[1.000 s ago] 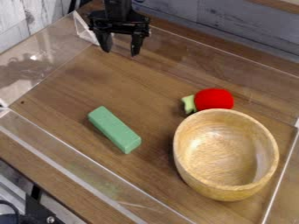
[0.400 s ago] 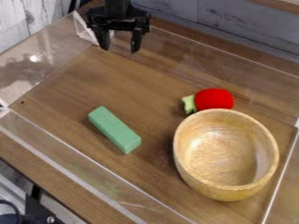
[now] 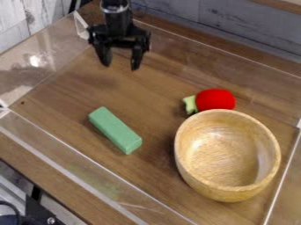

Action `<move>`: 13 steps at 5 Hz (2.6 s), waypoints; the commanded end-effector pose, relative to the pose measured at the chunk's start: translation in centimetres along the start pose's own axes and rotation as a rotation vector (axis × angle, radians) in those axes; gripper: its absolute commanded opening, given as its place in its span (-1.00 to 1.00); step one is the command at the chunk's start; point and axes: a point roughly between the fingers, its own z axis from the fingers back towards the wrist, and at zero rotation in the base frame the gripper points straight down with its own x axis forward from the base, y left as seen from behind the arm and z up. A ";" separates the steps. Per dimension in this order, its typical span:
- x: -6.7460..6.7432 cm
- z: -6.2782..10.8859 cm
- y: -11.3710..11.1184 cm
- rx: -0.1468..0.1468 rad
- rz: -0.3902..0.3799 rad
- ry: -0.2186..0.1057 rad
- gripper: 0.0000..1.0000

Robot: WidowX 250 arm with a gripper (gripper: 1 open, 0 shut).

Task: Move the red object to the right side of the table

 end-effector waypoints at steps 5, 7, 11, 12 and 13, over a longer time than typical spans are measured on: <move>2.3 3.1 0.7 0.008 0.001 -0.085 1.00; 4.2 4.6 1.4 -0.008 -0.147 -0.100 1.00; 2.9 4.4 2.0 -0.014 -0.103 -0.036 1.00; 2.8 5.7 1.2 -0.021 -0.053 -0.038 1.00; 2.9 6.7 0.9 -0.038 -0.068 -0.047 1.00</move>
